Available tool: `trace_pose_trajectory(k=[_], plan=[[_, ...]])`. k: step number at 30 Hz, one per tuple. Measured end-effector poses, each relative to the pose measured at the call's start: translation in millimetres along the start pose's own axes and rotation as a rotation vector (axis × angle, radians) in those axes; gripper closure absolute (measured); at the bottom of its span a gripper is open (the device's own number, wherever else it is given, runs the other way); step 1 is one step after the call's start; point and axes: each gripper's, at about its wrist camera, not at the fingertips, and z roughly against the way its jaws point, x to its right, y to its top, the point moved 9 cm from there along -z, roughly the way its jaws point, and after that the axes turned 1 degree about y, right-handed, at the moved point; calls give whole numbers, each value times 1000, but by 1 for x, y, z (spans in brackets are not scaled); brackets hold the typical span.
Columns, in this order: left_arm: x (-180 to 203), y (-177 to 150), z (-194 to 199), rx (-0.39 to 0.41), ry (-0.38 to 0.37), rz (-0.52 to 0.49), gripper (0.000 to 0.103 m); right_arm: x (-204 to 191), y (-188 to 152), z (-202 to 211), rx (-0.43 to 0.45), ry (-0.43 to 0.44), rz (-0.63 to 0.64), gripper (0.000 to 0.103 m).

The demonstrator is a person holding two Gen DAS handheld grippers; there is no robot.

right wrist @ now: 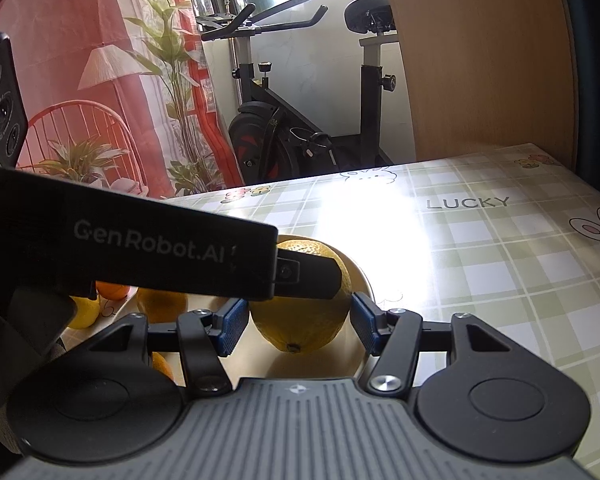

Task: Organize fruits
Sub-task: 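Carry the lemon onto the plate and open both grippers, then move both grippers toward the second lemon beside the tangerine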

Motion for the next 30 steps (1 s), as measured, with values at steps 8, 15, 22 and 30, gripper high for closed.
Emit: trace_pose_trajectory(k=[8,15,22,30], plan=[[-2,-2,-2,-10,18,-6,45,-2,-3,-5,-24,-15,18,45],[-1,1,9,21,22,-17,47,-2,-4,-1,-4,-7,11,42],[-18,10,54,91,31,-27,46,-2,-1,20,75,62,-24,36],[-70,7,116,143,95,10,46,-8,1,25,104,61,4,36]])
